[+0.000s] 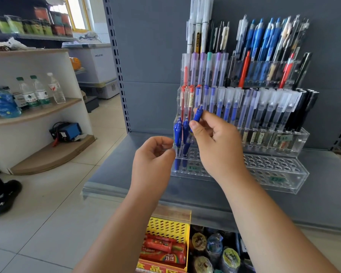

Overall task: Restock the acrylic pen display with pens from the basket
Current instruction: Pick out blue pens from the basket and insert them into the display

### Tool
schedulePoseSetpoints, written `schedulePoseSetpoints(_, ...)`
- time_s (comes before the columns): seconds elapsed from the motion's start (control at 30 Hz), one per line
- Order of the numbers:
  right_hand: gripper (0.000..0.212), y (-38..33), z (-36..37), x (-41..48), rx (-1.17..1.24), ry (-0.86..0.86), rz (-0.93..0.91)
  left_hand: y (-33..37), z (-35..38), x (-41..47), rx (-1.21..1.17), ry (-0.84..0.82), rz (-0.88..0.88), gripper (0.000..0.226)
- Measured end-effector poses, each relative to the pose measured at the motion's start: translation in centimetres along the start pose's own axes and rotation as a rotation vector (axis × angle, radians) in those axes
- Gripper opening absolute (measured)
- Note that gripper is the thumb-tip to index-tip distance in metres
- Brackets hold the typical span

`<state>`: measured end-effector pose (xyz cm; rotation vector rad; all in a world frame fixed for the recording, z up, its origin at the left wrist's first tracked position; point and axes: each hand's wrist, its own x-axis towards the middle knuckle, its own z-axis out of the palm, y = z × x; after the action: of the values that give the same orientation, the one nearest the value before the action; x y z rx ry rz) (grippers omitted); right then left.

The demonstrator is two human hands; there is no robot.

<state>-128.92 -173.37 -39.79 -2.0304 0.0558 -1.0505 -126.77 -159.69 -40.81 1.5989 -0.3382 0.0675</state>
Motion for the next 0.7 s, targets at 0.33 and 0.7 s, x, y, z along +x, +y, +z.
schedulePoseSetpoints(0.33,0.01,0.2,0.3,-0.2,-0.127,-0.021,-0.01,-0.2,-0.1,0.2,0.008,-0.011,0.012,0.023)
schedulePoseSetpoints(0.7,0.013,0.6,1.2,-0.8,-0.106,-0.03,0.108,-0.5,-0.3,0.5,-0.019,0.001,-0.032,0.027)
